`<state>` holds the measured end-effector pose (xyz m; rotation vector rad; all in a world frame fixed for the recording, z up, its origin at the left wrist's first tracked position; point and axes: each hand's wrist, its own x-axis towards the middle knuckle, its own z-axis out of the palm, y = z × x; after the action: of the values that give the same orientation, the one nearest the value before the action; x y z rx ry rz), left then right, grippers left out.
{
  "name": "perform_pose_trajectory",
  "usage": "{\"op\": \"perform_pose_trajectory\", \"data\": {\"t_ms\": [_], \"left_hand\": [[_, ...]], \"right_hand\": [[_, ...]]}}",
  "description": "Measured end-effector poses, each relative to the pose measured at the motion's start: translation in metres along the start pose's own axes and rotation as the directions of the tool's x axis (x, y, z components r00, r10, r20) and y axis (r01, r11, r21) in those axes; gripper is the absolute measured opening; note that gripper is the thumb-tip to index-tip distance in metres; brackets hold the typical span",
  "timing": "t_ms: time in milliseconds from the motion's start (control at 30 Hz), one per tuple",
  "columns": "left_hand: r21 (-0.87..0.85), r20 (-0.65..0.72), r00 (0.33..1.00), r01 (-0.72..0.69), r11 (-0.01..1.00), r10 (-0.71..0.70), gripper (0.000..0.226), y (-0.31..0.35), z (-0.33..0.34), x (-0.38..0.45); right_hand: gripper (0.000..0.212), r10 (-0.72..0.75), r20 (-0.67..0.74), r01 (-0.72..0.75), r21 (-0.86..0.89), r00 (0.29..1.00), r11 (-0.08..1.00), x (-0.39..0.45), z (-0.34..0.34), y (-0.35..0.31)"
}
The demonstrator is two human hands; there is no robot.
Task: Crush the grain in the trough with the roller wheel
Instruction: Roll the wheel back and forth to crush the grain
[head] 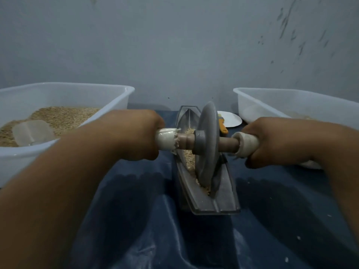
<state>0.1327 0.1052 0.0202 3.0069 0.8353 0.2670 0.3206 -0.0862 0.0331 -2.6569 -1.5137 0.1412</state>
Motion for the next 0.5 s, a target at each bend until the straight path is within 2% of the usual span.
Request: {"op": "perform_pose_trajectory", "data": {"t_ms": [33,100,167,233,267,300,367,433,500], "left_hand": [[0.007,-0.038,0.999,0.012,1.0,-0.011,0.021,0.001,0.003,0.001],[0.086,-0.245,0.969,0.044,0.995,-0.022,0.013,0.005,0.016,0.007],[0.157,-0.45,0.893,0.073,0.985,0.006,0.014,0.009,0.029,0.014],[0.2,-0.534,0.844,0.076,0.977,0.044,0.016,0.012,0.035,0.02],[0.219,-0.548,0.834,0.076,0.973,0.059,0.014,0.011,0.035,0.023],[0.231,-0.549,0.834,0.08,0.97,0.062,0.014,0.011,0.035,0.024],[0.204,-0.498,0.867,0.09,0.975,0.024,0.017,0.008,0.034,0.024],[0.124,-0.317,0.948,0.079,0.989,-0.036,0.014,0.003,0.027,0.02],[0.019,-0.066,0.997,0.047,0.999,-0.046,0.019,-0.002,0.014,0.011]], "right_hand": [[0.022,0.015,0.01,-0.015,-0.009,1.0,1.0,0.002,0.001,0.0],[0.019,0.039,-0.059,-0.038,0.004,0.997,0.999,0.013,0.013,-0.001],[0.016,0.067,-0.277,-0.067,0.009,0.959,0.998,0.027,0.033,-0.001],[0.014,0.082,-0.481,-0.116,-0.04,0.873,0.992,0.04,0.048,-0.003],[0.012,0.075,-0.524,-0.126,-0.062,0.848,0.99,0.046,0.051,-0.003],[0.013,0.072,-0.531,-0.132,-0.075,0.844,0.988,0.049,0.051,-0.004],[0.017,0.065,-0.456,-0.115,-0.084,0.888,0.99,0.049,0.043,-0.001],[0.019,0.028,-0.315,-0.052,-0.067,0.949,0.996,0.035,0.027,-0.001],[0.017,-0.015,-0.205,0.003,-0.056,0.979,0.998,0.014,0.011,-0.003]]}}
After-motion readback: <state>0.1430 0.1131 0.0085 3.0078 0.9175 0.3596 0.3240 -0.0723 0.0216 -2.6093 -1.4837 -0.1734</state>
